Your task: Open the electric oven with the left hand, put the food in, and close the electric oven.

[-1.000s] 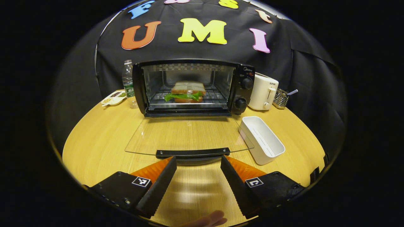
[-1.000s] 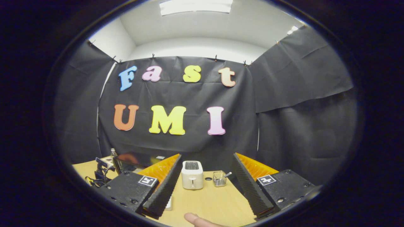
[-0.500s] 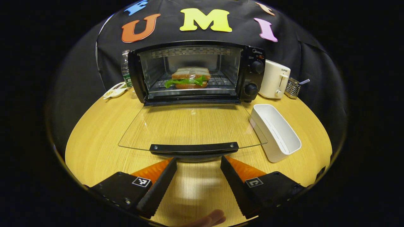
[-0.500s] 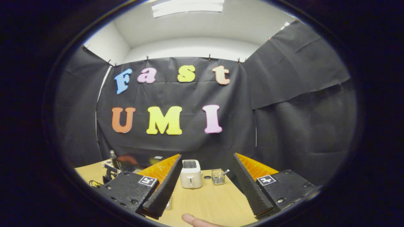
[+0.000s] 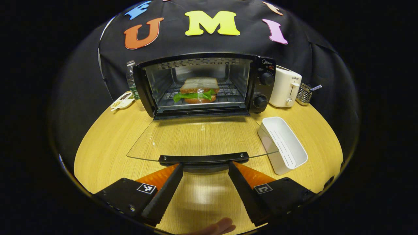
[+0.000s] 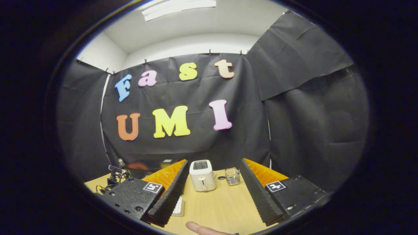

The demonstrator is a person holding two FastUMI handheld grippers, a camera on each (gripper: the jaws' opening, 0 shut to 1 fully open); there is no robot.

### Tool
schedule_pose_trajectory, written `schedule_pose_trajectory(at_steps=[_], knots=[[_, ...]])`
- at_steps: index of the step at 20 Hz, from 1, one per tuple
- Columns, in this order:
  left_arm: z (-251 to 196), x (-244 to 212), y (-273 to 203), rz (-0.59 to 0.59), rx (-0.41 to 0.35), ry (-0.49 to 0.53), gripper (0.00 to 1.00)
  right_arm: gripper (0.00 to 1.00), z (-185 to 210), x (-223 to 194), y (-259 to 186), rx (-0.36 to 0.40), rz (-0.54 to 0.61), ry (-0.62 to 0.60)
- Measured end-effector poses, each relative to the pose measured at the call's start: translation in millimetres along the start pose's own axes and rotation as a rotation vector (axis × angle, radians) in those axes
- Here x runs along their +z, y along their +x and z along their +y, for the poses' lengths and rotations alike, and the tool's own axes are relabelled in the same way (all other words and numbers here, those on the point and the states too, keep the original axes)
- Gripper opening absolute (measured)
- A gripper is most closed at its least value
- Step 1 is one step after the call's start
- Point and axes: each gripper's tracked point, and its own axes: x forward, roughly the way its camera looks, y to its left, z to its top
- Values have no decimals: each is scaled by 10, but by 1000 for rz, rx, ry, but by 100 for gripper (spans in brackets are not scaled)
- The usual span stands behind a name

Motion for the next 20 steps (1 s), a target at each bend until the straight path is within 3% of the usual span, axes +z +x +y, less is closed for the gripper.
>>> schedule_pose_trajectory(at_steps=[1, 2, 3, 4, 5, 15, 16, 17, 18, 19, 20], knots=[[-11, 36, -31, -9, 1, -5, 93, 100, -24, -18, 2, -4, 0, -1], [9, 79, -44, -20, 2, -5, 93, 89, -48, -26, 4, -5, -2, 1], [13, 122, -64, -34, 3, -2, 93, 89, -60, -31, 1, -5, -1, 4], [12, 164, -72, -47, 4, -2, 93, 100, -79, -49, 14, -7, 3, 9], [20, 206, -94, -57, 5, -2, 93, 89, -94, -76, 21, -7, 5, 12], [30, 617, -183, -153, 11, -4, 94, 89, -200, -161, 41, -29, 29, 25], [33, 691, -195, -168, 14, 2, 94, 100, -209, -151, 41, -33, 27, 22], [40, 765, -207, -182, 18, 8, 94, 100, -210, -128, 46, -35, 25, 18], [40, 850, -221, -201, 24, 18, 94, 89, -214, -112, 35, -38, 23, 14], [48, 940, -226, -224, 30, 34, 96, 100, -220, -113, 2, -39, 20, 11], [46, 1037, -227, -249, 36, 49, 96, 100, -224, -110, -9, -41, 19, 9]])
